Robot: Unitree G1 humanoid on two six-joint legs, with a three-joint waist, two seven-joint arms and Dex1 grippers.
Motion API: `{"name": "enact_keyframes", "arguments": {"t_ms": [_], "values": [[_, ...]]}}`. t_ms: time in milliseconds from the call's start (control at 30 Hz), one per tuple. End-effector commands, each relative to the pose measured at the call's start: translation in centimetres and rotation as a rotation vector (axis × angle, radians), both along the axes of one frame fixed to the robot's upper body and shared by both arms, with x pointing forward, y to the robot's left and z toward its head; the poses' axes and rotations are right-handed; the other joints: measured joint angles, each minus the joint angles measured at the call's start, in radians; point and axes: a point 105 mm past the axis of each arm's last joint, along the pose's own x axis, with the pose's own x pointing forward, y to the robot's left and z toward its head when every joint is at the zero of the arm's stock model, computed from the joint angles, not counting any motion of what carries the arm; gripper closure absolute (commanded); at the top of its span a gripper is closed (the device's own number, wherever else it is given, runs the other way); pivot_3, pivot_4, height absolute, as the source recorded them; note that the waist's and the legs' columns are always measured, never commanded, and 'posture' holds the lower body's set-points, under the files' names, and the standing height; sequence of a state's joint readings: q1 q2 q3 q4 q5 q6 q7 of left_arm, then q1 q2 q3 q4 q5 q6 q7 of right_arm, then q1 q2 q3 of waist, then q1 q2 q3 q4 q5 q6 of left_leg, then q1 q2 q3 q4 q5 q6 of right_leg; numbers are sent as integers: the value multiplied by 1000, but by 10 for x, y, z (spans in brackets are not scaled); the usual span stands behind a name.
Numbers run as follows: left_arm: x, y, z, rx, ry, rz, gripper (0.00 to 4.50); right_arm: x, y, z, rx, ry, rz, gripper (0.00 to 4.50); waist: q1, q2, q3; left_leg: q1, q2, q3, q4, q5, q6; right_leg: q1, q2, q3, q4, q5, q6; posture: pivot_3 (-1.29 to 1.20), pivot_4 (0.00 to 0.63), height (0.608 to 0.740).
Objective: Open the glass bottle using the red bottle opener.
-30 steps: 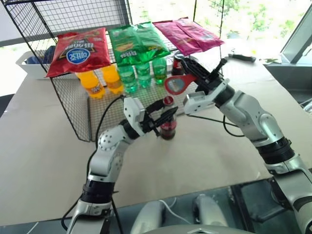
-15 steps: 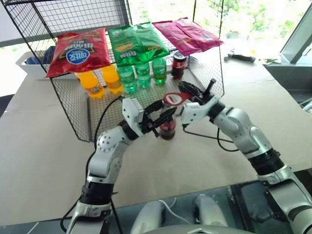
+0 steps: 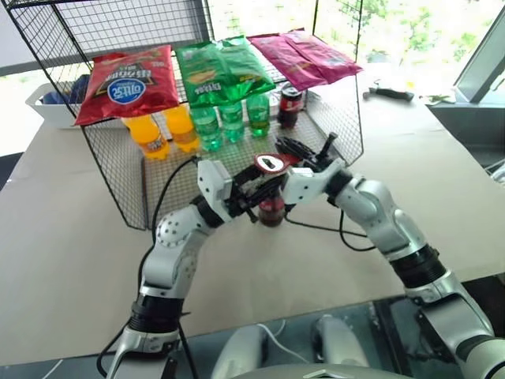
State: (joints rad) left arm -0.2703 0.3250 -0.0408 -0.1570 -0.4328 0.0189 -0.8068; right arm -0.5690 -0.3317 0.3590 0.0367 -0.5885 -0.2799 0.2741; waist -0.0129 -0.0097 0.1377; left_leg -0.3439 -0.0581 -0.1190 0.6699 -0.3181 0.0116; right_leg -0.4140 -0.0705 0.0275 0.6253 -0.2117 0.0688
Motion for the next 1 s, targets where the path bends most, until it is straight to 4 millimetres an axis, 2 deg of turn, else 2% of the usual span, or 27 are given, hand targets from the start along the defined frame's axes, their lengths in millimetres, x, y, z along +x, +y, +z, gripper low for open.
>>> {"name": "enact_keyframes", "arguments": {"t_ms": [33, 267, 367, 533, 600, 633, 733, 800, 1000], "values": [[3, 1, -20, 58, 69, 19, 2948, -5, 4, -11, -14, 34, 15, 4500, -1, 0, 0, 0, 0, 0, 0, 0, 0, 0, 0, 0, 0, 0, 0, 0, 150, 740], [2, 2, -20, 53, 78, 20, 2948, 1, -6, 18, 113, -53, -44, 4500, -1, 0, 0, 0, 0, 0, 0, 0, -1, 0, 0, 0, 0, 0, 0, 0, 150, 740], [2, 3, -19, 47, 78, 20, 2948, 3, -9, 22, 151, -49, -57, 4500, -1, 0, 0, 0, 0, 0, 0, 0, -1, 0, 0, 0, 0, 0, 0, 0, 150, 740], [2, 6, -13, 10, 81, 21, 2948, 10, -26, 25, 289, 34, -104, 4500, -1, 1, 0, 0, 0, -1, -1, 0, -1, -1, 0, 0, 0, 0, 0, 0, 150, 740], [1, 7, -13, 7, 82, 20, 2205, 11, -29, 24, 314, 54, -115, 4500, -1, 1, 1, 0, 0, -1, -1, 0, -1, -1, 0, 0, 0, 0, 0, 0, 150, 740], [1, 7, -12, 7, 82, 20, 2120, 12, -31, 24, 323, 61, -121, 4500, -2, 2, 2, 0, 0, -1, -1, 0, -1, -1, 0, 0, 0, 0, 0, 0, 150, 740], [0, 8, -12, 8, 79, 24, 740, 13, -34, 21, 340, 85, -131, 4500, -3, 2, 5, -2, 0, -1, -2, 0, -1, -3, 0, 0, 0, 0, 0, 0, 150, 740], [-1, 8, -11, 8, 74, 23, 83, 14, -36, 18, 355, 110, -135, 4500, -3, 2, 5, -3, 0, -1, -2, 0, -1, -4, 0, 0, -1, 0, 0, 0, 150, 740], [-5, 11, -9, 7, 73, 15, 83, 17, -46, 6, 438, 229, -169, 4500, -3, 2, 5, -4, 1, -1, -3, 0, -1, -4, 0, 0, -3, 0, 0, 0, 150, 740]]}}
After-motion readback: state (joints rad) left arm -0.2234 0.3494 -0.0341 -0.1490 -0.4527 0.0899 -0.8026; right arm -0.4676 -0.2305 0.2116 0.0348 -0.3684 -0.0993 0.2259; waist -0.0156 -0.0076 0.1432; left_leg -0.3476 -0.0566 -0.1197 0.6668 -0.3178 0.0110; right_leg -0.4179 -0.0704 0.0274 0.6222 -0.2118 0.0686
